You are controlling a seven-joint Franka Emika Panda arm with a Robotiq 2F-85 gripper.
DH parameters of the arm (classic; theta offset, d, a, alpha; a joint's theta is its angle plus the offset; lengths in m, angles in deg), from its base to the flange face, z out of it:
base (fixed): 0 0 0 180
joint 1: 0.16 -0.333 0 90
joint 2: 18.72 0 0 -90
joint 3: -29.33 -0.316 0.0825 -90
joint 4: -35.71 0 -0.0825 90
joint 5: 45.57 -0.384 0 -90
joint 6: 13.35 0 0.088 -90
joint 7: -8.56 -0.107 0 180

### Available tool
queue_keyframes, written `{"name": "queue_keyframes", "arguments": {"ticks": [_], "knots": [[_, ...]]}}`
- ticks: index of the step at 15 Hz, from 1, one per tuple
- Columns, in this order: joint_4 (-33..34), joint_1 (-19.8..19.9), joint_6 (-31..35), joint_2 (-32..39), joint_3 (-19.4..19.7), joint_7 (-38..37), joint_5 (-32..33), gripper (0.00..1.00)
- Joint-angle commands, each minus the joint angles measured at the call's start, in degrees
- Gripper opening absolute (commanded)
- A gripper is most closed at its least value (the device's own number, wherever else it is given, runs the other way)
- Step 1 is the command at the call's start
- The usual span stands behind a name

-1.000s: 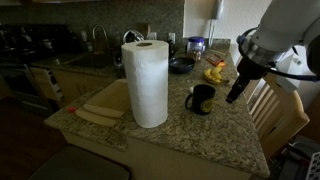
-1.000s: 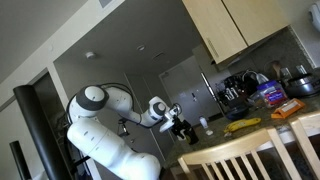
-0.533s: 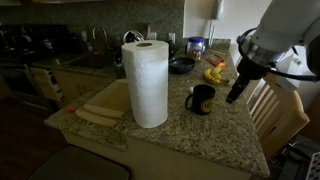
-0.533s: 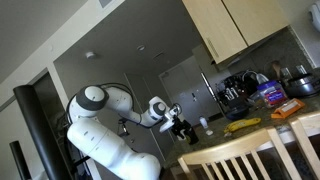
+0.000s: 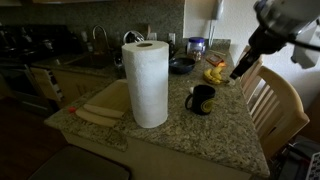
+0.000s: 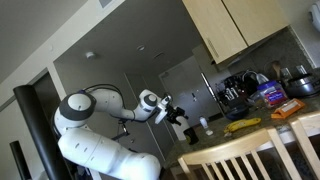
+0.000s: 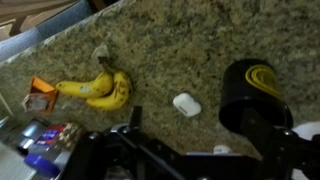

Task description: Pick up the white bottle from the countertop and move it to the right.

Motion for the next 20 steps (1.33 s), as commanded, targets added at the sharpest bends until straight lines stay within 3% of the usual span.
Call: {"name": "queue_keyframes", "arguments": {"ticks": [1,4,7,10,11,12,13,14,16,18,20], "knots": [[4.1,0.4,-4.4,-10.5,-0.2,-0.7,0.9,1.0],[15.3,-6.3,-17.6,-10.5,6.8,10.0,-9.9,1.0],[27.9,-7.9,-30.9,-8.7,10.4,14.8,-16.4,1.0],[39.4,-6.3,-44.5,-4.7,12.8,14.0,-20.3,1.0],[43.0,-2.5,-46.9,-3.2,10.8,11.5,-15.8,1.0],[46.6,-1.0,-44.9,-2.1,10.0,9.7,-13.8,1.0],[38.8,-3.9,-42.6,-7.3,11.5,12.1,-16.5,1.0],[41.7,-2.8,-42.7,-5.8,11.3,11.3,-15.5,1.0],[46.2,-3.0,-52.3,-2.8,9.8,12.0,-16.0,1.0],[48.9,-4.4,-56.5,0.3,10.3,12.2,-20.2,1.0],[51.5,-5.0,-56.6,4.1,11.4,12.2,-25.6,1.0]]}}
